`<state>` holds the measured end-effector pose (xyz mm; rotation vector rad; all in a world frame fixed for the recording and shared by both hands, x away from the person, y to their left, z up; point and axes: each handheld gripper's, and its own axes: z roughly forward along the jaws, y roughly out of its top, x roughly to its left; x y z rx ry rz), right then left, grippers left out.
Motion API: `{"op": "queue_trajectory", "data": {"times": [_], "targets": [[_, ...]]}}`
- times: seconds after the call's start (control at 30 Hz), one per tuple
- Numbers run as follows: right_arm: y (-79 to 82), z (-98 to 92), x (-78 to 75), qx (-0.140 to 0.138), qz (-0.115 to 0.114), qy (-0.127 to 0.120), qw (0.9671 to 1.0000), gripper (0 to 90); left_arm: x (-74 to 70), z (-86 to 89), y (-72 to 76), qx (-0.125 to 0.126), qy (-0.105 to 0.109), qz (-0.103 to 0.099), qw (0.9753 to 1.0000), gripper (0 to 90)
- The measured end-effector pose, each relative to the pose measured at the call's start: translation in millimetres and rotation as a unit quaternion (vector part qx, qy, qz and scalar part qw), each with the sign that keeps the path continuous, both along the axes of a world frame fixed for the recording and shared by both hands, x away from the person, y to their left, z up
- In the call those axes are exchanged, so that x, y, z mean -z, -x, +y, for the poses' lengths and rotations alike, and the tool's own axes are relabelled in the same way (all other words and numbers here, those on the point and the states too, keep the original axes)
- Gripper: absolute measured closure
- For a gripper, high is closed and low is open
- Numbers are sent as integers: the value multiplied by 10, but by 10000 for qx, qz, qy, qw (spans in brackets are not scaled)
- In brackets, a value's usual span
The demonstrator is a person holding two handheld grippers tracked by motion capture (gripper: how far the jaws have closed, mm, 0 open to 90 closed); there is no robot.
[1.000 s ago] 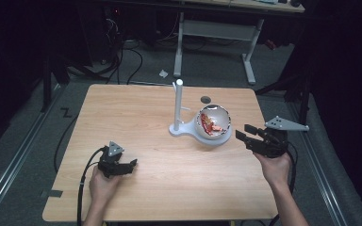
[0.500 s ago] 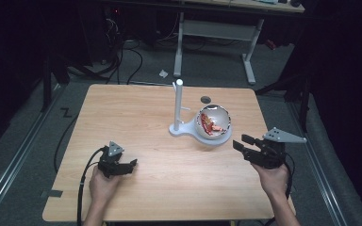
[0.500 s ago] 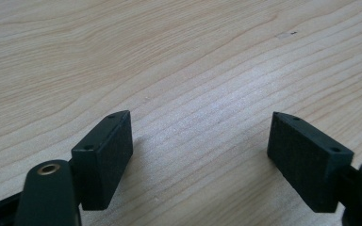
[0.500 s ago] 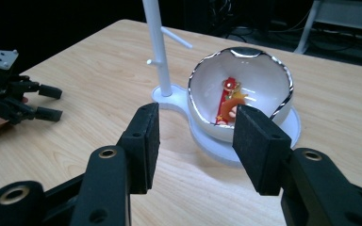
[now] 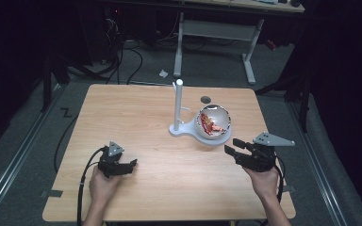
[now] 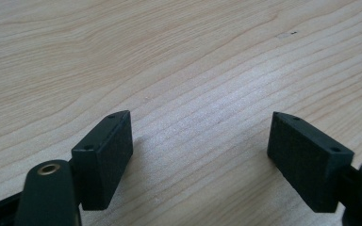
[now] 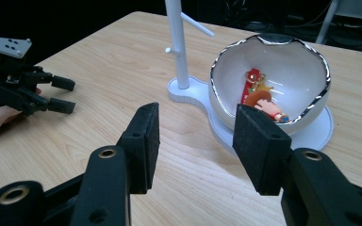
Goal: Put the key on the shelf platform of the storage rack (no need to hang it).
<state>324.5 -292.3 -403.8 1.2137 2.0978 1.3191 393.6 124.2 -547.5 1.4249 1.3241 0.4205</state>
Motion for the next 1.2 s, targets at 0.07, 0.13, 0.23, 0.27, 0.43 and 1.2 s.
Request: {"op": "queue_trajectory", "data": {"times": [0.07, 0.13, 0.23, 0.27, 0.43, 1.2], "targets": [[-11, 31, 19, -41, 8, 1, 10000, 518, 0, 0, 0, 0, 0, 0, 10000, 232], [-25, 61, 42, -81, 54, -7, 10000, 519, 0, 0, 0, 1, -2, 0, 10000, 232], [-49, 95, 74, -129, 88, -15, 9999, 518, 0, 0, 0, 0, 0, -1, 10000, 232], [-53, 106, 81, -130, 84, -17, 9999, 518, 0, 0, 0, 0, 0, -1, 10000, 232], [-66, 153, 126, -158, 110, -8, 9998, 518, 0, 0, 0, 0, -1, -1, 10000, 232], [-234, 310, 339, -268, 314, -25, 9991, 517, 0, 0, 0, 0, -1, -2, 10000, 232]]}}
